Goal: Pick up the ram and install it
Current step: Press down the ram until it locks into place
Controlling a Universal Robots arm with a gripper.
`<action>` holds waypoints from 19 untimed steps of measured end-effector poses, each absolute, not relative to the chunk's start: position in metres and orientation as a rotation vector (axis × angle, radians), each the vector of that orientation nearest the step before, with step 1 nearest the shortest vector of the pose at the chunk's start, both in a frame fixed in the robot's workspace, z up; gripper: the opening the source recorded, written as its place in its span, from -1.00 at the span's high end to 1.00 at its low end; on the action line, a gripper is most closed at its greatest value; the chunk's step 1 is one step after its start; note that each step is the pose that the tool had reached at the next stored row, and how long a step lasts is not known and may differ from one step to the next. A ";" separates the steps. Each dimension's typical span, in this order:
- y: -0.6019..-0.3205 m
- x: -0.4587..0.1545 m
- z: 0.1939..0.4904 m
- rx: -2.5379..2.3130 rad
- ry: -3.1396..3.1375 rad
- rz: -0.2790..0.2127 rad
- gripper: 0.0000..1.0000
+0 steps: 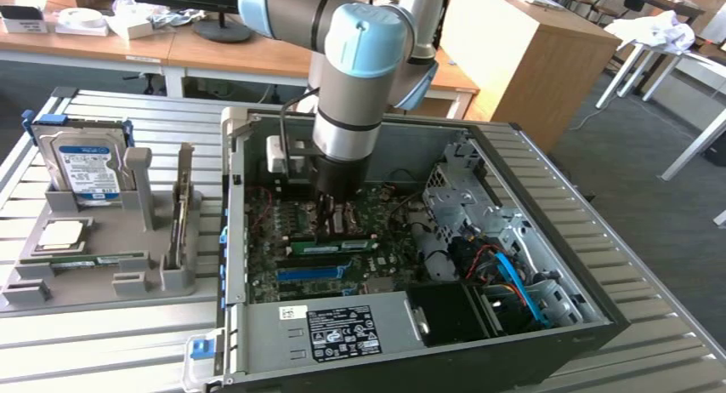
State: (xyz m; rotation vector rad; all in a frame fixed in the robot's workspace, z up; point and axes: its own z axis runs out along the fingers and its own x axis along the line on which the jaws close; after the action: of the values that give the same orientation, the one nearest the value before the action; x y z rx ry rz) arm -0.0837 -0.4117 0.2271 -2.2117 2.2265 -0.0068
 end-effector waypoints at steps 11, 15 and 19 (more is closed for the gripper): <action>-0.412 -0.084 0.256 -2.215 2.230 -0.014 0.80; -0.412 -0.084 0.268 -2.217 2.232 -0.018 0.80; -0.412 -0.084 0.279 -2.217 2.233 -0.020 0.80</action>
State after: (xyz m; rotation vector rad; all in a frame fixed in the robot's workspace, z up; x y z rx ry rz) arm -0.0836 -0.4117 0.2791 -2.2175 2.2327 -0.0201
